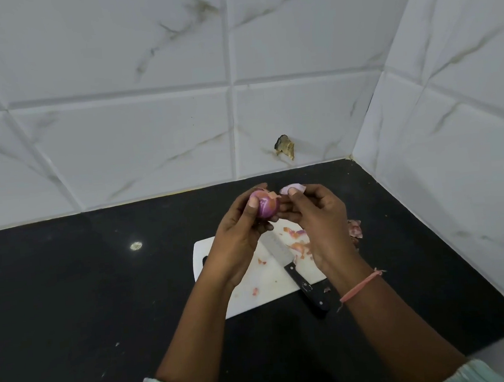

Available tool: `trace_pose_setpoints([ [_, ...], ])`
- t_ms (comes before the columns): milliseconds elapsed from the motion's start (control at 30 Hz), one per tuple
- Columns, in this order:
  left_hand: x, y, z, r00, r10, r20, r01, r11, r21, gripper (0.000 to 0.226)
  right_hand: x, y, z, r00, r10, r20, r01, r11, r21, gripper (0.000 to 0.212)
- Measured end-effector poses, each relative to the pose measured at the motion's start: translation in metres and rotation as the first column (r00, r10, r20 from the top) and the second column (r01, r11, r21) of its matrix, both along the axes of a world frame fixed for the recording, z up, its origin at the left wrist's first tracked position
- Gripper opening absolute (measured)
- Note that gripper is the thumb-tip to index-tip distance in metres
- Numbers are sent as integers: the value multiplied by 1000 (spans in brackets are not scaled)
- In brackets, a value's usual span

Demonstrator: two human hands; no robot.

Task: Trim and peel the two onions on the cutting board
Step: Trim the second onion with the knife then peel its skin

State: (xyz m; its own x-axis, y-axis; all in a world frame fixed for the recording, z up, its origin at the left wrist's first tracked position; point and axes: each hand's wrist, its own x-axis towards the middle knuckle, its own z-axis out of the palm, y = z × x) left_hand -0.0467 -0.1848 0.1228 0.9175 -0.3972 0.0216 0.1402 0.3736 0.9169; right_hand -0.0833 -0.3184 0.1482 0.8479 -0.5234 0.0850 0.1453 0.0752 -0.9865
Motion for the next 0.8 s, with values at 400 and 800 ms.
trace_pose_setpoints([
  [400, 6, -1, -3, 989, 89, -115, -95, 995, -41, 53, 11, -27, -32, 968, -82, -237, -19, 919, -395, 43],
  [800, 6, -1, -6, 988, 150, 30, -149, 988, -35, 54, -1, -8, -7, 959, 188, 213, 13, 721, -693, 21],
])
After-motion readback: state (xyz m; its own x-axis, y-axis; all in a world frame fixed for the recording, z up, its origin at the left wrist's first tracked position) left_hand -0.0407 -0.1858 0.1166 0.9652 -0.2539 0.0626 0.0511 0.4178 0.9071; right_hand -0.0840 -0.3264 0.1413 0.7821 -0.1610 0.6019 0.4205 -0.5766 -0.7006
